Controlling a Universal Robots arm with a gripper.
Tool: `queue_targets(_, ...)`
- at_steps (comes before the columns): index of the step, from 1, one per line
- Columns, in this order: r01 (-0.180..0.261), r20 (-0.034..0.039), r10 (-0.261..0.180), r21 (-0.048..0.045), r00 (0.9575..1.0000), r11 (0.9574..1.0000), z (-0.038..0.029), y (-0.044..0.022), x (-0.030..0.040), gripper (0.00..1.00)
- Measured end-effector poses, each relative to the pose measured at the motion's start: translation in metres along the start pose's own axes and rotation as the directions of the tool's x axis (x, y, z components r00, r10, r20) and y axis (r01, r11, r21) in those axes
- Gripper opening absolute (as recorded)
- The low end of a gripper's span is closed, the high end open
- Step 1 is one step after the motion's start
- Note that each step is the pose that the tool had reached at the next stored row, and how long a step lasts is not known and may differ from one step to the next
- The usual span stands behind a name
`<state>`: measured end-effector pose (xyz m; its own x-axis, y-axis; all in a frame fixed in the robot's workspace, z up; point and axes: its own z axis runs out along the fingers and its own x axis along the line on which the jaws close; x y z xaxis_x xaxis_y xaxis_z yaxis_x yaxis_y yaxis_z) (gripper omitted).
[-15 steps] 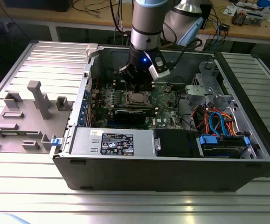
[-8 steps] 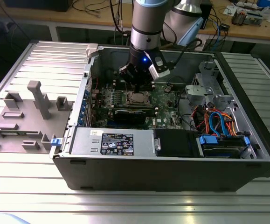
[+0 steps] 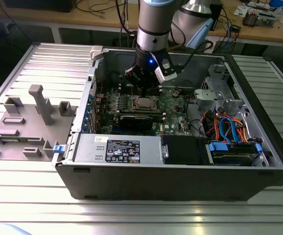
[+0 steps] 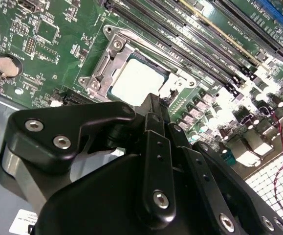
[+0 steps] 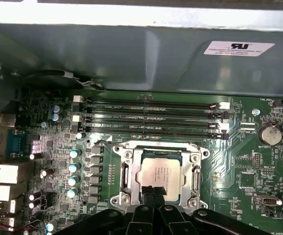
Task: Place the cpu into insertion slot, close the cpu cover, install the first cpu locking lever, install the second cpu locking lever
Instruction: 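Install the first cpu locking lever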
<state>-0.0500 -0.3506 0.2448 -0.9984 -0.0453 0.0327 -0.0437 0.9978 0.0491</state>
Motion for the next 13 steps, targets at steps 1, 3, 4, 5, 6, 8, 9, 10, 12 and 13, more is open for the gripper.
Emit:
queue_targets(1, 0.000, 0.0000, 0.000, 0.0001, 1.0000, 1.0000, -0.0001, 0.0000, 0.0000, 0.11)
queue_targets(3, -0.015, 0.0007, 0.015, -0.0003, 0.9999, 0.9999, 0.0004, 0.0006, 0.0117, 0.11)
queue_targets(4, -0.061, 0.0030, 0.061, -0.0020, 0.9981, 0.9981, 0.0004, 0.0007, 0.0128, 0.11)
queue_targets(5, -0.061, 0.0029, 0.061, -0.0020, 0.9982, 0.9982, 0.0002, 0.0007, 0.0129, 0.11)
queue_targets(6, -0.061, 0.0029, 0.061, -0.0019, 0.9982, 0.9982, -0.0003, 0.0007, 0.0131, 0.11)
queue_targets(8, -0.061, 0.0031, 0.061, -0.0020, 0.9981, 0.9981, -0.0020, 0.0009, 0.0133, 0.11)
queue_targets(9, -0.061, 0.0032, 0.061, -0.0019, 0.9981, 0.9981, -0.0039, 0.0012, 0.0136, 0.11)
queue_targets(10, -0.061, 0.0034, 0.061, -0.0020, 0.9981, 0.9981, -0.0054, 0.0015, 0.0138, 0.11)
queue_targets(12, -0.061, 0.0039, 0.061, -0.0020, 0.9981, 0.9982, -0.0107, 0.0025, 0.0142, 0.11)
queue_targets(13, -0.061, 0.0040, 0.061, -0.0020, 0.9981, 0.9982, -0.0124, 0.0029, 0.0144, 0.11)
